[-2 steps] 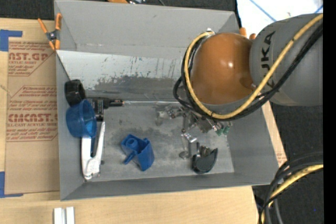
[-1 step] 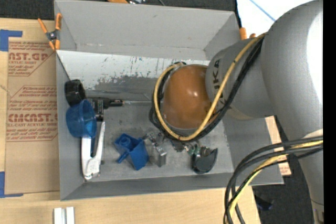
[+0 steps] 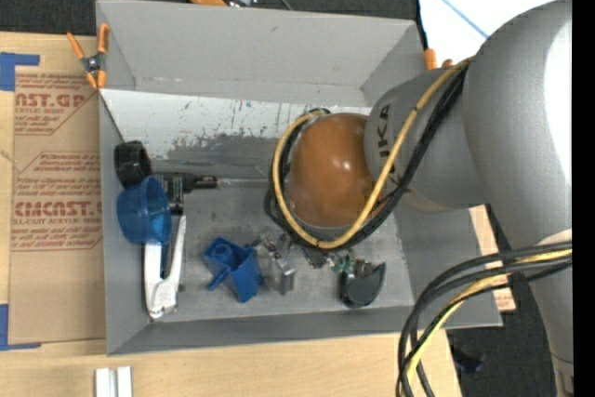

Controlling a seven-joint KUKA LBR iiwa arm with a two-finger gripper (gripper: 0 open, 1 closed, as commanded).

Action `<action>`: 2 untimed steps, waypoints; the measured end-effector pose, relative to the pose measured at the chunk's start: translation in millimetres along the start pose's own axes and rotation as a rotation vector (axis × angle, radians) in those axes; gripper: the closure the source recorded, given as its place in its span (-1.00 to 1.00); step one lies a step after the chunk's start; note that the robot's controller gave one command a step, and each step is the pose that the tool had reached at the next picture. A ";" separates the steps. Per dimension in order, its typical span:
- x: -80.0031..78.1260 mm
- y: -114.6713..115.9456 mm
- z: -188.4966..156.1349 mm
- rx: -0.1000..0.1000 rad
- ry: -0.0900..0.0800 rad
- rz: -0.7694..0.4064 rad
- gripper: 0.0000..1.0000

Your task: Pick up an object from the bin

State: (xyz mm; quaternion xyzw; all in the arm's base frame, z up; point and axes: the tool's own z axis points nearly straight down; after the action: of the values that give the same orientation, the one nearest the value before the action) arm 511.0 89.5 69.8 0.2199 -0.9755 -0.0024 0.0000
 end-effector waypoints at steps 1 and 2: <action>-8.1 16.2 -15.6 -0.002 -0.001 0.040 1.00; -26.8 31.2 -5.7 -0.001 0.001 0.005 1.00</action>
Offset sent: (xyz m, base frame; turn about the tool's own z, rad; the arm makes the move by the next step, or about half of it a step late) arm 0.0115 0.0387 0.0063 0.0055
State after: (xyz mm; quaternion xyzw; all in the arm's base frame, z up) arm 521.9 129.1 75.7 0.2175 -0.9760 -0.0028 0.0005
